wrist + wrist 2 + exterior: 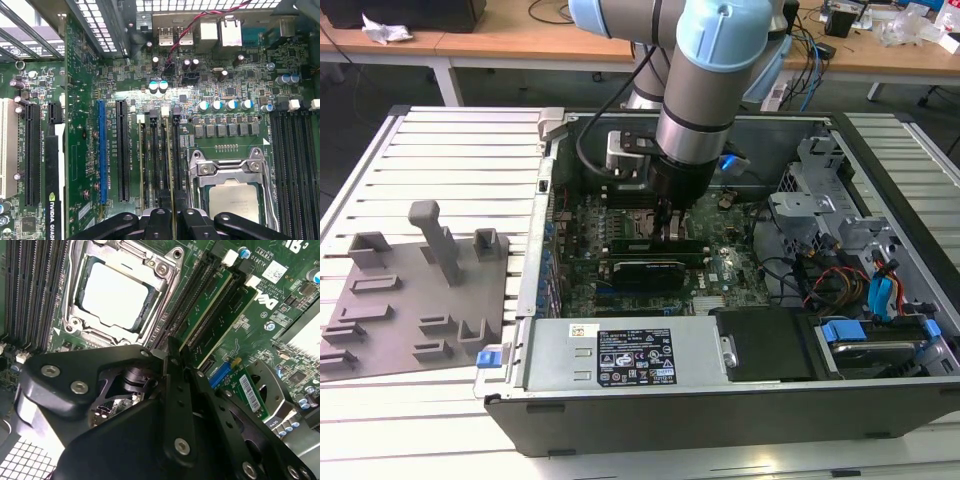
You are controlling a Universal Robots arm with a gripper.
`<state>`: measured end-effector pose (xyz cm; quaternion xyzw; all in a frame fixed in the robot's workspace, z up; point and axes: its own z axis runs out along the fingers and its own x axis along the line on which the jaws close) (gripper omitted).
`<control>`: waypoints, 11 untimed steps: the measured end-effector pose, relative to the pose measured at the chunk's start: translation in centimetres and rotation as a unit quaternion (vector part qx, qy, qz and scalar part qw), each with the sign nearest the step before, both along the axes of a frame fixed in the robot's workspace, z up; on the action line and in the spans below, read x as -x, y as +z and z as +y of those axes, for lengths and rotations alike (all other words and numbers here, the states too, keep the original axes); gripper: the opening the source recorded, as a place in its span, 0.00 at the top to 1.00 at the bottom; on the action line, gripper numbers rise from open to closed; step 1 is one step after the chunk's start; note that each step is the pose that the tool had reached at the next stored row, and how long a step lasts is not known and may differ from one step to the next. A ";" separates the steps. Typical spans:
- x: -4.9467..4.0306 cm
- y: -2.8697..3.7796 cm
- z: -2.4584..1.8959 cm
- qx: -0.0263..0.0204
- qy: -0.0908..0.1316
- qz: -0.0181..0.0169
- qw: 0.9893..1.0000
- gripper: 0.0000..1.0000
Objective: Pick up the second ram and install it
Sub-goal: 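Insert the second ram into the second slot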
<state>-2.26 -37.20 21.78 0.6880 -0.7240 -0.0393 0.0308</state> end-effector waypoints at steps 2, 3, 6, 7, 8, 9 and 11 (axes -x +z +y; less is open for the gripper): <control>0.00 -0.01 0.00 0.000 0.000 0.000 1.000 0.86; -0.01 -0.04 0.01 0.000 0.000 0.000 1.000 0.86; 0.00 -0.03 0.00 0.000 0.000 0.000 1.000 0.78; 0.00 0.68 0.03 0.000 0.000 0.000 1.000 0.78; 0.01 1.51 0.12 0.000 0.000 0.000 1.000 0.78; 0.00 2.44 0.31 0.002 0.000 0.000 1.000 0.78; 0.00 4.07 0.93 0.009 0.000 0.000 1.000 0.80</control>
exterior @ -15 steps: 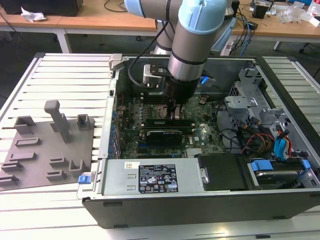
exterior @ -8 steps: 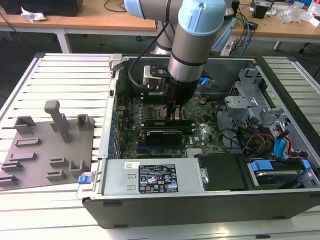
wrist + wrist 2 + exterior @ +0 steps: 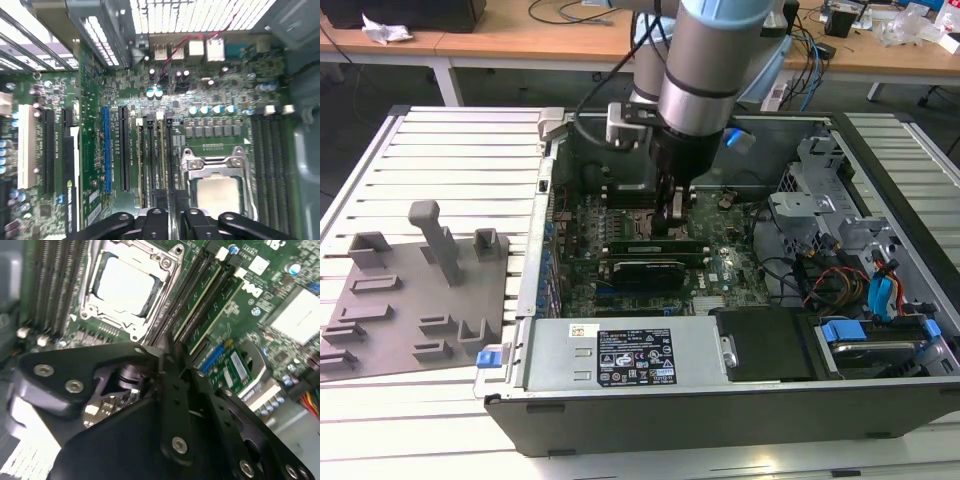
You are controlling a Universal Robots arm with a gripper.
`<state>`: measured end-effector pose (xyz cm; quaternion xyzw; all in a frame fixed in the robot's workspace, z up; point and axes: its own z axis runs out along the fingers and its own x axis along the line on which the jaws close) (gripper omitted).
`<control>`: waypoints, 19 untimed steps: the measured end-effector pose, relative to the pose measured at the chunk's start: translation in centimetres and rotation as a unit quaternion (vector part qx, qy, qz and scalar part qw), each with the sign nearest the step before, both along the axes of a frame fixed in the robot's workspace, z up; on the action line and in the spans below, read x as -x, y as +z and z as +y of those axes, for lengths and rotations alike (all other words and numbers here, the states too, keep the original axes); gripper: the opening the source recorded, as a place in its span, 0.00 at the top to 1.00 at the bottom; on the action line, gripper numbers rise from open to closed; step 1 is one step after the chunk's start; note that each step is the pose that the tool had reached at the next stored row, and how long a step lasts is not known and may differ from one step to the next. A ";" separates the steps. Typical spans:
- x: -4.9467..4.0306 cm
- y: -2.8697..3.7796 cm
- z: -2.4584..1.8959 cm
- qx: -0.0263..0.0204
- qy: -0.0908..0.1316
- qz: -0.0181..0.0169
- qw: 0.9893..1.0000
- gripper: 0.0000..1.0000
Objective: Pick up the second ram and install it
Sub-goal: 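Insert the second ram into the second slot, then press down the second ram until it locks into place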
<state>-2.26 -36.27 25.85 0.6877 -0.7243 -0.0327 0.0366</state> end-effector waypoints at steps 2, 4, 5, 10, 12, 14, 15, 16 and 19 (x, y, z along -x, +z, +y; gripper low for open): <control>0.00 1.39 0.37 0.004 0.000 0.000 1.000 0.89; 0.00 1.77 0.38 0.004 0.000 0.000 1.000 0.89; 0.00 1.82 0.38 0.004 0.000 0.000 1.000 0.89; 0.04 1.80 0.38 0.004 0.000 -0.027 1.000 0.89; 0.05 1.81 0.38 0.004 0.000 -0.027 1.000 0.89; 0.05 1.81 0.38 0.004 0.000 -0.027 1.000 0.89; 0.05 1.81 0.38 0.004 0.000 -0.027 1.000 0.89; 0.05 1.81 0.38 0.004 0.000 -0.027 1.000 0.89; 0.04 1.81 0.38 0.004 0.000 -0.027 1.000 0.89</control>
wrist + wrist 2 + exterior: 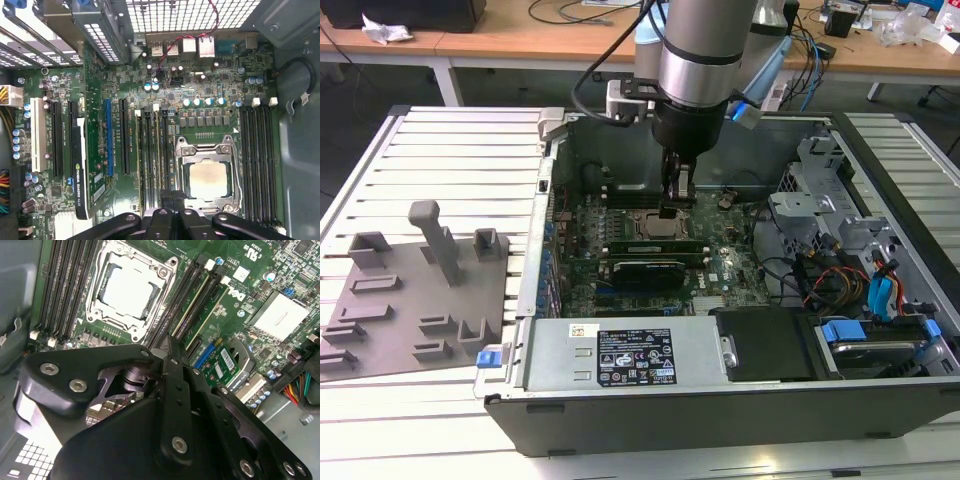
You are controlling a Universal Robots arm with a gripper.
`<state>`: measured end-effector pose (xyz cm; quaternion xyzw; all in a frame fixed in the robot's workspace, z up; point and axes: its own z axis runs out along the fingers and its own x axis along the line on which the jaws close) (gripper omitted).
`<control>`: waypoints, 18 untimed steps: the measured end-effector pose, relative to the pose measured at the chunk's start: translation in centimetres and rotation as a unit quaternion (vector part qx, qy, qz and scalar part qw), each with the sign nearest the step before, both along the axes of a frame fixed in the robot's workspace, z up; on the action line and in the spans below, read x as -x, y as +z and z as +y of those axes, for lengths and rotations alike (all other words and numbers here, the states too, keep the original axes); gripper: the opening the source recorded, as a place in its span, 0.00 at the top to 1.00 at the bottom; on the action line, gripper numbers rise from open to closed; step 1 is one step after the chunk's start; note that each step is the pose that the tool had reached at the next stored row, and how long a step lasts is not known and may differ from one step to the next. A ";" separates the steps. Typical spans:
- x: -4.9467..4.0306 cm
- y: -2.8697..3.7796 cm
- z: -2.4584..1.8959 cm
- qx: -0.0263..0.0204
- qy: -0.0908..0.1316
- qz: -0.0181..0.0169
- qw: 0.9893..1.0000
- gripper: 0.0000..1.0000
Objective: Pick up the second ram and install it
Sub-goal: 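Press down the second ram until it locks into place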
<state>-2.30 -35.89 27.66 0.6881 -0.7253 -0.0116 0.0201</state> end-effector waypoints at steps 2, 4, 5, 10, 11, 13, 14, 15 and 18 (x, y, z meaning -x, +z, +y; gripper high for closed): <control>-1.00 -0.13 -0.27 0.000 0.000 0.001 1.000 0.89; -1.73 -0.46 -0.70 0.000 0.000 0.002 1.000 0.89; -2.10 -0.79 -1.11 0.000 0.000 0.002 1.000 0.89; -4.10 -2.50 -1.94 -0.002 0.000 0.002 1.000 0.89; -4.37 -2.73 -1.93 -0.005 0.000 0.002 1.000 0.89; -4.49 -3.15 -1.89 -0.009 0.000 0.002 1.000 0.89; -4.52 -3.28 -1.89 -0.010 0.000 0.002 1.000 0.89; -4.56 -3.43 -1.88 -0.011 0.000 0.002 1.000 0.89; -4.66 -4.41 -1.88 -0.012 0.000 0.002 1.000 0.89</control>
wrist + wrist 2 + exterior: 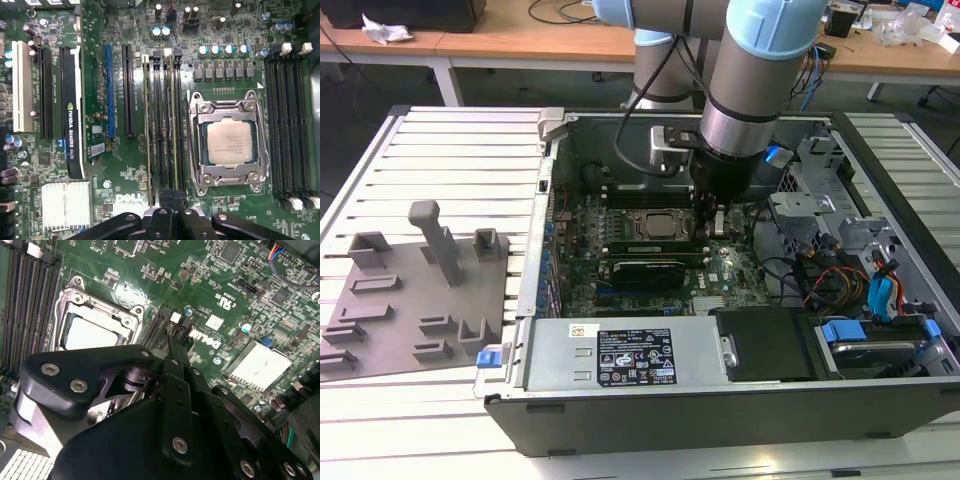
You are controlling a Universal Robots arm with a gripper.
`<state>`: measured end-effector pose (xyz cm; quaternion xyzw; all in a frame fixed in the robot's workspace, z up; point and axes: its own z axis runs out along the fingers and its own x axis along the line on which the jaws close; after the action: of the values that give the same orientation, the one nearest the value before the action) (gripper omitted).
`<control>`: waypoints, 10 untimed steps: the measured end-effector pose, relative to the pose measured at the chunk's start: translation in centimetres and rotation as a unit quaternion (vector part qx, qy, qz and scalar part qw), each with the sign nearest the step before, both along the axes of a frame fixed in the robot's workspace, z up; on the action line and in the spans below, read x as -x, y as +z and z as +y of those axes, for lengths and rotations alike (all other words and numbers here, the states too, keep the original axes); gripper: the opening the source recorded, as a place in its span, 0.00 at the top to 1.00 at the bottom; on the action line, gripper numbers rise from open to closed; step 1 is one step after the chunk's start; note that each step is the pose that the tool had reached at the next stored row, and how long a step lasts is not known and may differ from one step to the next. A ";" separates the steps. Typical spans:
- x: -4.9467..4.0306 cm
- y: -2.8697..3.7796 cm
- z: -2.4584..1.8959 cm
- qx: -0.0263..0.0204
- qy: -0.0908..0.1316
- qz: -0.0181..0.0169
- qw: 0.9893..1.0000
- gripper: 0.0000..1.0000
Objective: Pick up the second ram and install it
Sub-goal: 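Press down the second ram until it locks into place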
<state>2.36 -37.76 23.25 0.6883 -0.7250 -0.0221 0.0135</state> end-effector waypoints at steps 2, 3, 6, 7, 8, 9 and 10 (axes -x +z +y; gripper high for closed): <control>0.00 -0.32 -0.01 0.000 0.000 0.000 1.000 0.89; 0.00 -0.38 -0.01 0.000 0.000 0.000 1.000 0.89; 0.01 0.02 0.03 -0.001 0.000 -0.001 1.000 0.89; 0.15 0.57 0.00 0.000 0.000 -0.002 1.000 0.89; 0.63 0.62 0.00 -0.002 0.000 -0.004 1.000 0.89; 0.92 0.63 0.00 -0.005 0.000 -0.004 1.000 0.89; 1.24 0.63 0.00 -0.007 0.000 -0.004 1.000 0.89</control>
<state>1.12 -37.76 23.88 0.6884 -0.7249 -0.0245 0.0056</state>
